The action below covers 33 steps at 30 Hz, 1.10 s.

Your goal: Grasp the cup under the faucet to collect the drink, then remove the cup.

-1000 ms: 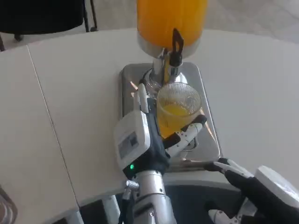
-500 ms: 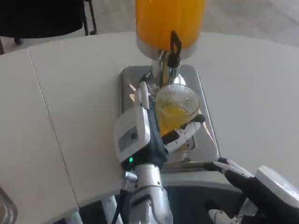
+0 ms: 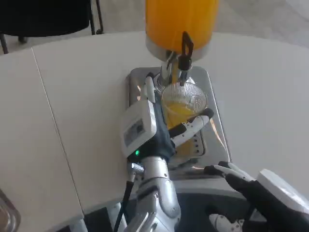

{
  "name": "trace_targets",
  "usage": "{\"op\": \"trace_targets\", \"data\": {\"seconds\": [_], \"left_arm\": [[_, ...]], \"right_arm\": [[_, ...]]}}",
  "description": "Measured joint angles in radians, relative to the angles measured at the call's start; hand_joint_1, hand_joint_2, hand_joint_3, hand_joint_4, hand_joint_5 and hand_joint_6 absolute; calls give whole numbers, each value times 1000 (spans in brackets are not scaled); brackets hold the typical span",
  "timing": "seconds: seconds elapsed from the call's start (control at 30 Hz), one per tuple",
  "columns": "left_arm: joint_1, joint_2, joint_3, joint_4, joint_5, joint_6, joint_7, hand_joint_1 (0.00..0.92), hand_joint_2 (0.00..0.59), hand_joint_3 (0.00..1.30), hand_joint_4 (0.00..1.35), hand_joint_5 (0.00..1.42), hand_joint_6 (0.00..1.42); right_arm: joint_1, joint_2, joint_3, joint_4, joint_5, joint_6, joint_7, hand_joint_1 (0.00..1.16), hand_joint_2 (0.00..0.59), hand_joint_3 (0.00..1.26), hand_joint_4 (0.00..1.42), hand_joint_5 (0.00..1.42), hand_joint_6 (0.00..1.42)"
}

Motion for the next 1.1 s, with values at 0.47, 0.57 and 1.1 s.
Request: {"op": "trace_targets", "data": {"seconds": [0.47, 0.57, 1.1], "left_arm": [[-19, 0, 8, 51, -31, -3, 61, 407, 59, 393, 491, 899, 1371], [-21, 0, 12, 63, -40, -10, 89, 411, 57, 441, 547, 936, 1408], [-22, 1, 39, 110, -108, -133, 148, 547, 52, 934, 1105, 1322, 1424]], "right_arm": [[-49, -17, 4, 27, 0, 39, 0, 670, 510, 159, 0, 0, 0], [-53, -18, 8, 33, 0, 46, -1, 672, 508, 162, 0, 0, 0], [-132, -18, 57, 86, -2, 92, -4, 684, 497, 165, 0, 0, 0]]}}
